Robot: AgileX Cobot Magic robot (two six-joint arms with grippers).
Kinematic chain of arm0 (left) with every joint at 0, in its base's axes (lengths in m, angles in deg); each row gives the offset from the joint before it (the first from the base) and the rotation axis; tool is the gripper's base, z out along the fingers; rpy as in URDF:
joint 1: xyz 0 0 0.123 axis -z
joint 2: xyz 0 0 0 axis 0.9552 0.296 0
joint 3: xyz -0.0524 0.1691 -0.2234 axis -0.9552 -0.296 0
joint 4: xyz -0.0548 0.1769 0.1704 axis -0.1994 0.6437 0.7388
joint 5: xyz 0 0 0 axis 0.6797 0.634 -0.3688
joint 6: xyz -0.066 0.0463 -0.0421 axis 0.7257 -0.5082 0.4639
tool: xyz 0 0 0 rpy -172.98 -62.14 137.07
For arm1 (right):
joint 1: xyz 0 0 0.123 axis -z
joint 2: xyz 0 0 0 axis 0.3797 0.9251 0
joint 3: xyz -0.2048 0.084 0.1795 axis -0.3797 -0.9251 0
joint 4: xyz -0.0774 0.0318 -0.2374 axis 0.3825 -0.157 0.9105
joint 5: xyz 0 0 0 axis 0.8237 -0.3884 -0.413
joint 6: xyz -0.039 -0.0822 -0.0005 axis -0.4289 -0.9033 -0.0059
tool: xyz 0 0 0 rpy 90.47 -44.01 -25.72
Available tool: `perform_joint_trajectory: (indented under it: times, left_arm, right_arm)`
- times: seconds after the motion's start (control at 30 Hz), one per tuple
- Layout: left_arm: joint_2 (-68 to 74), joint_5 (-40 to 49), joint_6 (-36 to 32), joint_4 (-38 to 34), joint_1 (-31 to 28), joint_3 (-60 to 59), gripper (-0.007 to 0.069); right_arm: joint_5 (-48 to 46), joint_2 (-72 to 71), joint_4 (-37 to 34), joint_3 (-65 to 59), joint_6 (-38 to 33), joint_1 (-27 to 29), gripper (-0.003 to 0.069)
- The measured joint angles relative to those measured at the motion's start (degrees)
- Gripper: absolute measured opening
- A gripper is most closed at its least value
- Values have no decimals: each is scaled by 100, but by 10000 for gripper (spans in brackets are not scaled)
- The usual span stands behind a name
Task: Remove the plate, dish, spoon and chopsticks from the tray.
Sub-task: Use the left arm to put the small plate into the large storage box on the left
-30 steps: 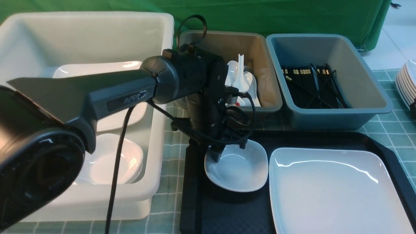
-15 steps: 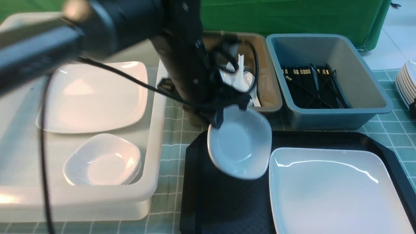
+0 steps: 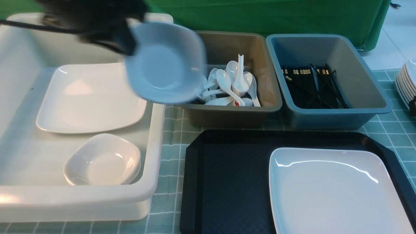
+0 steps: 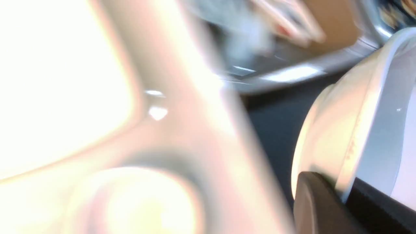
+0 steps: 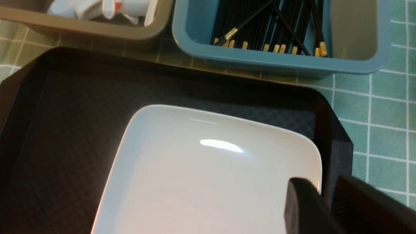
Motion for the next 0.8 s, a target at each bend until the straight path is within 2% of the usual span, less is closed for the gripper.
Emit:
perform_joint_trajectory:
  times: [0.07, 0.17, 0.27, 0.33, 0.4, 0.63, 0.77, 0.8]
  left_arm:
    - [-160, 14, -488, 10, -688, -496, 22]
    - [-105, -125, -1102, -274, -1358, -1248, 22]
    - [33, -398, -1503, -515, -1578, -1667, 22]
    - [289, -691, -2110, -658, -1640, -2027, 22]
    - [552, -865, -2442, -704, -1640, -2163, 22]
    - [1098, -959, -2513, -397, -1640, -2208, 25]
    - [1190, -960, -2214, 97, -1644, -2208, 55]
    - [1195, -990, -2093, 240, -1644, -2208, 95]
  right_arm:
    - [14, 0, 0, 0, 0, 0, 179]
    - [25, 0, 0, 0, 0, 0, 179]
    - [27, 0, 0, 0, 0, 0, 181]
    - [40, 0, 0, 0, 0, 0, 181]
    - [40, 0, 0, 0, 0, 0, 181]
    - [40, 0, 0, 0, -4, 0, 189]
    - [40, 0, 0, 0, 7, 0, 192]
    - [40, 0, 0, 0, 14, 0, 193]
